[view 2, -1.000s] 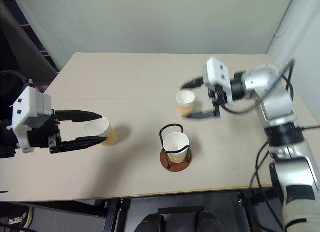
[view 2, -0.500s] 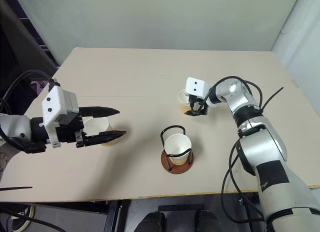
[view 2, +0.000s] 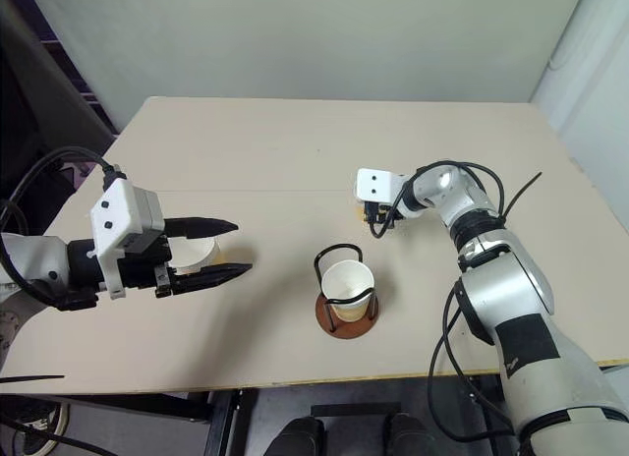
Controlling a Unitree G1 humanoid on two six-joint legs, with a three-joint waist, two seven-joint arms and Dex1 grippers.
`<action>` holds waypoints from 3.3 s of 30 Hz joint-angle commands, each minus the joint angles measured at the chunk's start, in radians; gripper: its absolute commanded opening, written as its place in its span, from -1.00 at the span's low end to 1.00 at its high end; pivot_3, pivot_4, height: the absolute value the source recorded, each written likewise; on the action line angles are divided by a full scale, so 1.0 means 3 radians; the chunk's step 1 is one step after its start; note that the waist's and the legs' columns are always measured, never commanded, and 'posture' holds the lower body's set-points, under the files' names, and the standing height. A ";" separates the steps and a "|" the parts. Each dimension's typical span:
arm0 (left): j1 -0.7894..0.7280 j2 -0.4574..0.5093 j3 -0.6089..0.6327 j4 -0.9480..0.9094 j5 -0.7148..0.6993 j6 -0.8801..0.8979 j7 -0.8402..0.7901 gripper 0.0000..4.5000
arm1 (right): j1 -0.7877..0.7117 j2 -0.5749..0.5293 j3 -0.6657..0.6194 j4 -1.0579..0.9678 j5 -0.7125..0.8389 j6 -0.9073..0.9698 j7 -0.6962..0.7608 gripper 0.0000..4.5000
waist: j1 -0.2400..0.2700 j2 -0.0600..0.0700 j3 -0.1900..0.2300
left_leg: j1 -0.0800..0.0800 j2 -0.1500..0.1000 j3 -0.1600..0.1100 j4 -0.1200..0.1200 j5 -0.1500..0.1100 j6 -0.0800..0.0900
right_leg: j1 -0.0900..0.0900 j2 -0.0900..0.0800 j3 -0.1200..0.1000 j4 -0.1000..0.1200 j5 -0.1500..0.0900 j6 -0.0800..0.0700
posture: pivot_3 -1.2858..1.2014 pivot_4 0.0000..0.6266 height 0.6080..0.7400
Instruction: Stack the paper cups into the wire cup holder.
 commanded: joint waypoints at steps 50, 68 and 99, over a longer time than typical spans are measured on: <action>0.0428 0.0185 0.0481 0.0107 -0.0067 -0.0328 -0.0956 0.45 | 0.1344 -0.1343 -0.0299 -0.4724 0.2214 0.2475 0.1879 -0.72 | -0.0055 -0.0004 -0.0002 | 0.0027 0.0004 0.0014 -0.0016 0.0037 0.0013 | 0.0026 0.0010 0.0007 -0.0005 -0.0009 -0.0042 | 0.03 -0.52 1.00; 0.0412 0.0659 0.0275 0.0913 0.1163 -0.0901 -0.0665 0.45 | 0.1500 -0.1597 -0.1508 -0.4202 0.3229 0.3011 0.1917 0.98 | -0.0035 -0.0007 -0.0004 | 0.0026 0.0002 0.0013 -0.0019 0.0037 0.0013 | 0.0026 0.0009 0.0008 -0.0009 -0.0008 -0.0042 | 0.03 -0.52 1.00; -0.0577 0.0341 -0.1211 0.1617 0.2283 -0.1684 -0.0669 -0.94 | 0.2129 -0.1751 -0.1510 -0.4984 0.3304 0.3180 0.1158 1.00 | -0.0032 -0.0009 -0.0005 | 0.0022 -0.0002 0.0009 -0.0018 0.0033 0.0013 | 0.0025 0.0007 0.0006 -0.0012 0.0004 -0.0013 | 0.03 -0.52 1.00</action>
